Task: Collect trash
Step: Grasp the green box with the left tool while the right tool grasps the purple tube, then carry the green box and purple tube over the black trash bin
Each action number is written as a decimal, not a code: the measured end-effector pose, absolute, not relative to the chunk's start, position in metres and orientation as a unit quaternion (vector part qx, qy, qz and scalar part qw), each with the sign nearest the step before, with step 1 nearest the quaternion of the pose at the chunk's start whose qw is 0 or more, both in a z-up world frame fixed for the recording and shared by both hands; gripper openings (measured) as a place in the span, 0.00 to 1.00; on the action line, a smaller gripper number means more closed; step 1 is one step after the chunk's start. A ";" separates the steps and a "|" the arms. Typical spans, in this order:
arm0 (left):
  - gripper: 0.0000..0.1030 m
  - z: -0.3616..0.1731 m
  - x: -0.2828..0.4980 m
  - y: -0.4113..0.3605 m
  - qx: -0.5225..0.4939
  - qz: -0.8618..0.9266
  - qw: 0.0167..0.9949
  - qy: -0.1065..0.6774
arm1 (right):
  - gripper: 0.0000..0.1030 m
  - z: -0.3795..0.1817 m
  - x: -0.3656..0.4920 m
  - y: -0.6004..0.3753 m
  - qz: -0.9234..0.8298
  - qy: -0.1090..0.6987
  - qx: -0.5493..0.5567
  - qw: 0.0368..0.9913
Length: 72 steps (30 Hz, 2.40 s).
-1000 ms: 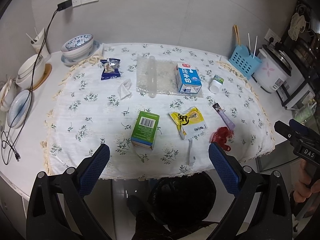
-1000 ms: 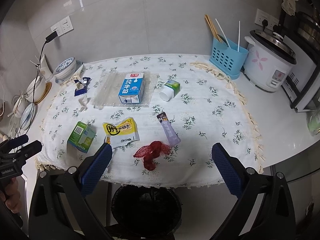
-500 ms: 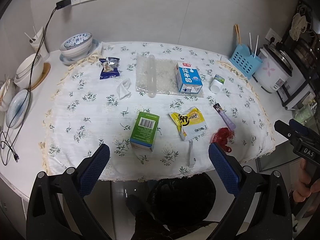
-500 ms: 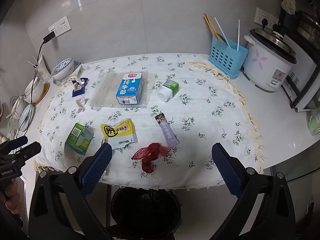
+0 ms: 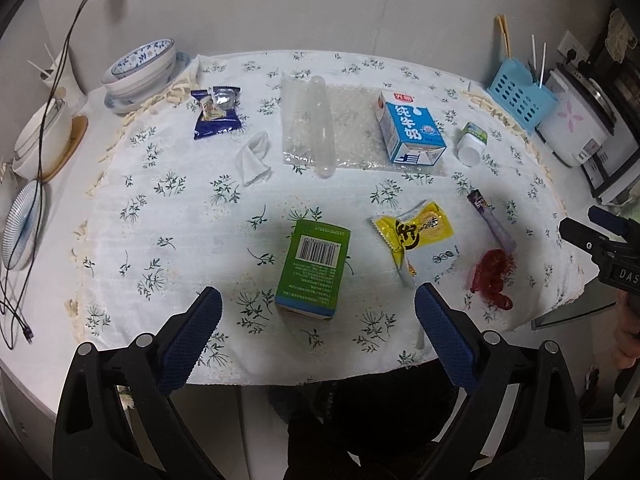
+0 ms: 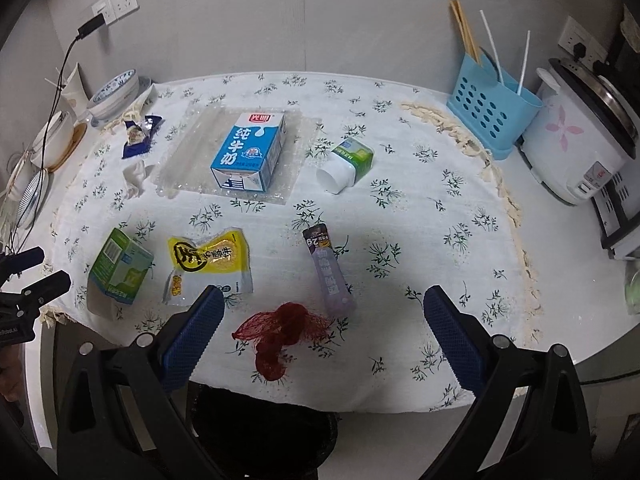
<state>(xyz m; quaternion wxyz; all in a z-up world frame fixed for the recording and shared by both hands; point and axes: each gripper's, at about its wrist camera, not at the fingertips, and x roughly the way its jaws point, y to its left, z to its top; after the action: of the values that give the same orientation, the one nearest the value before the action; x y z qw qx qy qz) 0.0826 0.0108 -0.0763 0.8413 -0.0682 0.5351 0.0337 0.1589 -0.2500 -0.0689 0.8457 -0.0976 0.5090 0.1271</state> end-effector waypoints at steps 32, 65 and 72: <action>0.45 -0.162 0.138 0.021 -0.076 -0.001 0.781 0.620 | 0.20 -0.187 0.245 -0.229 0.109 0.661 -0.097 0.736; 0.45 -0.135 0.113 0.063 -0.070 -0.039 0.799 0.596 | 0.07 -0.190 0.266 -0.226 0.026 0.673 -0.034 0.739; 0.45 -0.134 0.112 0.071 -0.068 -0.051 0.800 0.593 | 0.04 -0.182 0.269 -0.233 0.011 0.664 -0.023 0.747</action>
<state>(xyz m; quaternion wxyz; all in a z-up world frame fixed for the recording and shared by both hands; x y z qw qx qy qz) 0.1115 0.0705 -0.1335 0.8004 -0.0676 0.5934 -0.0513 0.2691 -0.2334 -0.1823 0.7469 -0.0235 0.6645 0.0107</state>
